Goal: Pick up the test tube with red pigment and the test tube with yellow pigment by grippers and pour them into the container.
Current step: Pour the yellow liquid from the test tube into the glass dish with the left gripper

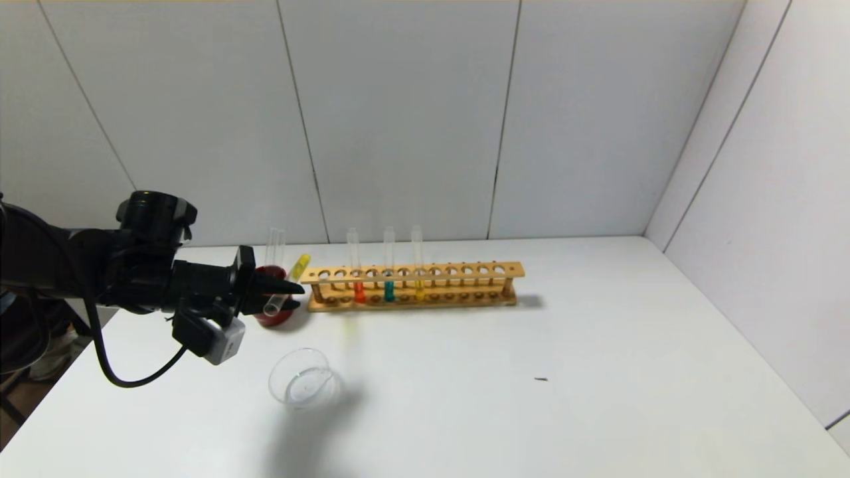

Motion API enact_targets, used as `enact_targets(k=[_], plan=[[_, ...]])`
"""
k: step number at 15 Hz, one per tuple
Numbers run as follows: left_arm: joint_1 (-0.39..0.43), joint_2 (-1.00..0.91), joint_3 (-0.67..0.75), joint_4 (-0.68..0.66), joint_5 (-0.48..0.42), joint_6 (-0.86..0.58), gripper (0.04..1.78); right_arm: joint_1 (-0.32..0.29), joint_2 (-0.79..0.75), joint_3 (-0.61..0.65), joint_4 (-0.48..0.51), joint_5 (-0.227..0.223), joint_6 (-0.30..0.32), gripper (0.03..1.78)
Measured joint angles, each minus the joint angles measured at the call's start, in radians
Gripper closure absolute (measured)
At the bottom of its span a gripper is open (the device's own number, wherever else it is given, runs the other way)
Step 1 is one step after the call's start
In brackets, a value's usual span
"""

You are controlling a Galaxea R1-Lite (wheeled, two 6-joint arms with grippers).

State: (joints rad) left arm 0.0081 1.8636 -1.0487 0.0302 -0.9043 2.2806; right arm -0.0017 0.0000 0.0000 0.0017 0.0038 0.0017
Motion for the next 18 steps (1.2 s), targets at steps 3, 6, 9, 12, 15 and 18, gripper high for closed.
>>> enact_targets(k=[3,6,9,12,15,18], plan=[[0.0,0.01,0.001,-0.039,0.018,0.009,1.5,0.0,0.0,0.0,0.0,0.0,0.0,0.06],[0.001,0.028,0.004,-0.112,0.036,0.009,1.5,0.0,0.0,0.0,0.0,0.0,0.0,0.06],[0.0,0.039,0.024,-0.154,0.046,0.009,1.5,0.0,0.0,0.0,0.0,0.0,0.0,0.06],[-0.008,0.029,0.081,-0.174,0.057,0.013,1.5,0.0,0.0,0.0,0.0,0.0,0.0,0.06],[-0.006,0.012,0.135,-0.236,0.068,0.017,1.5,0.0,0.0,0.0,0.0,0.0,0.0,0.06],[-0.008,0.001,0.167,-0.261,0.073,0.06,1.5,0.0,0.0,0.0,0.0,0.0,0.0,0.06]])
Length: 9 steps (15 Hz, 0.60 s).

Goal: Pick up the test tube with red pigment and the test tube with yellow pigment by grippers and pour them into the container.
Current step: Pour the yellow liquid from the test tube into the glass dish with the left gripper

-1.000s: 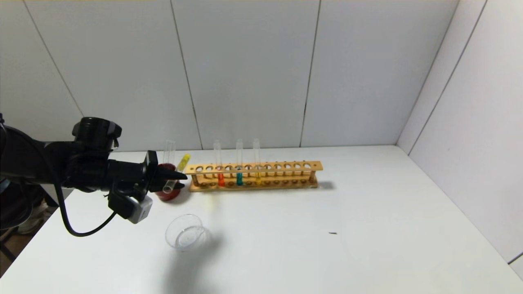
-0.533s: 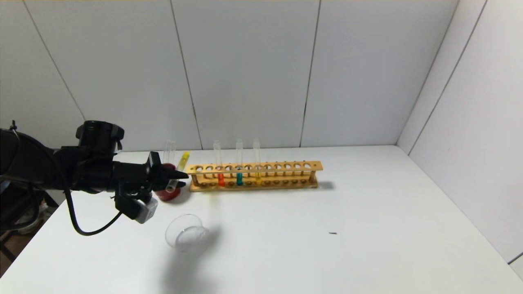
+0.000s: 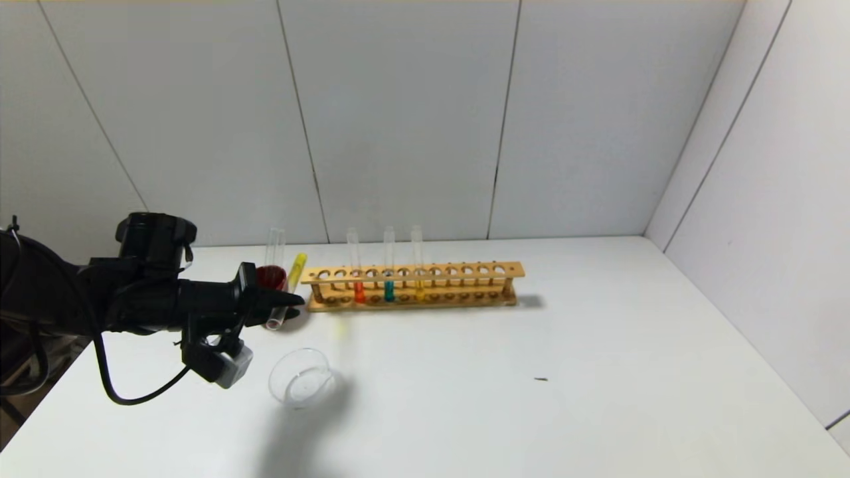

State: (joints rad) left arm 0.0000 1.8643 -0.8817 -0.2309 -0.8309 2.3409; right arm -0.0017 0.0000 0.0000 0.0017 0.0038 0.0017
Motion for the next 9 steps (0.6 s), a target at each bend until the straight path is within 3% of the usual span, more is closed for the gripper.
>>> enact_targets(k=[9], plan=[[-0.037,0.017,-0.008,-0.011,0.04,0.054,1.5,0.0,0.0,0.0,0.0,0.0,0.0,0.06]])
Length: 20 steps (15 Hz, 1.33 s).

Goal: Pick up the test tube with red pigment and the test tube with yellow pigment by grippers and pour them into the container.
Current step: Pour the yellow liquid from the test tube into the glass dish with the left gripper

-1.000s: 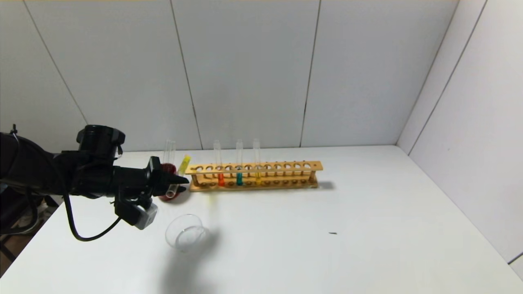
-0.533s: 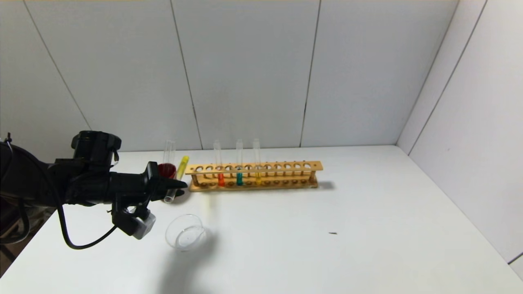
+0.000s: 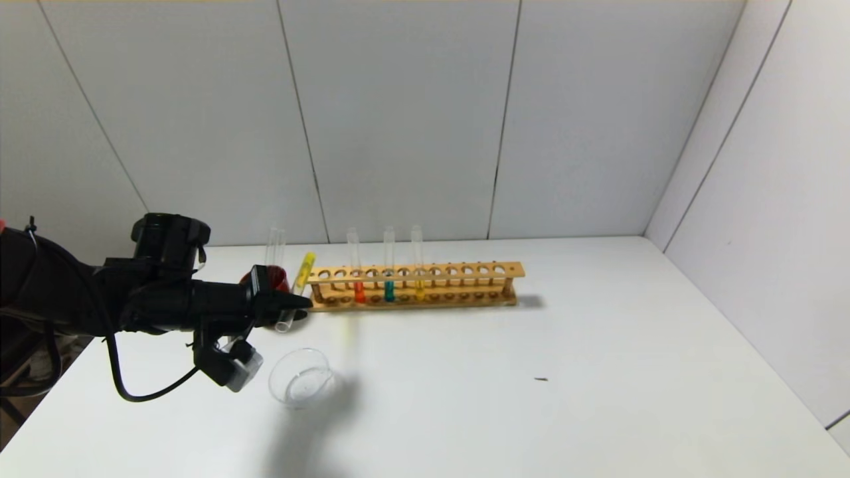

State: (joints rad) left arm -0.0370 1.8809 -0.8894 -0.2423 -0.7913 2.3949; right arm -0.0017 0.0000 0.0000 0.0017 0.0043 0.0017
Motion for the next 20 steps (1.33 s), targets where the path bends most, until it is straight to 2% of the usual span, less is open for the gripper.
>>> enact_targets(k=[20], plan=[[0.01,0.014,0.003,-0.038,0.058,0.095,1.5,0.0,0.0,0.0,0.0,0.0,0.0,0.06]])
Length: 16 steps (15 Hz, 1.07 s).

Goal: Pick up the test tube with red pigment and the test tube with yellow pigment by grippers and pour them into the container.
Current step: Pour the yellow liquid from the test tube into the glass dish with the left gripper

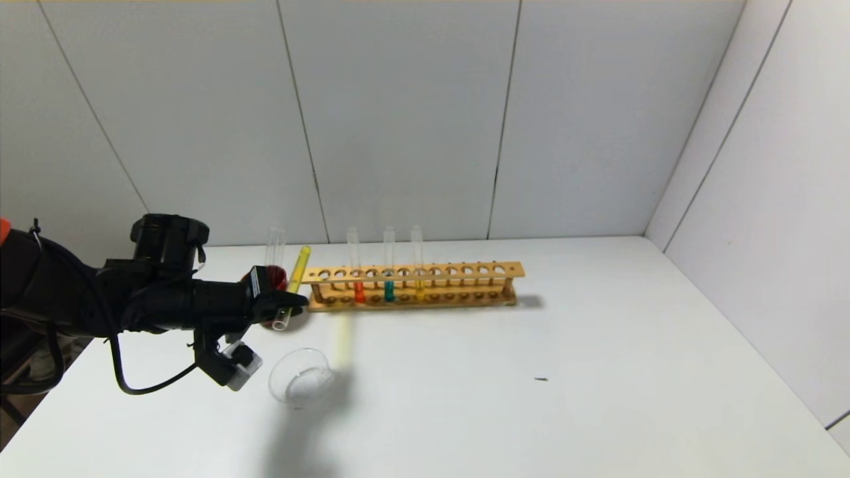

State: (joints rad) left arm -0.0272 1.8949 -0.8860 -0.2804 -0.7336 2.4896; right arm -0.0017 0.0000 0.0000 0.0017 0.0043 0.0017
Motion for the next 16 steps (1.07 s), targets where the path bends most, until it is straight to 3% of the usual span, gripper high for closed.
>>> enact_targets(k=[12,16], plan=[[-0.01,0.006,0.035,-0.023,0.06,0.076,1.5,0.0,0.0,0.0,0.0,0.0,0.0,0.06],[-0.015,0.026,0.046,-0.129,0.079,0.065,1.5,0.0,0.0,0.0,0.0,0.0,0.0,0.06]])
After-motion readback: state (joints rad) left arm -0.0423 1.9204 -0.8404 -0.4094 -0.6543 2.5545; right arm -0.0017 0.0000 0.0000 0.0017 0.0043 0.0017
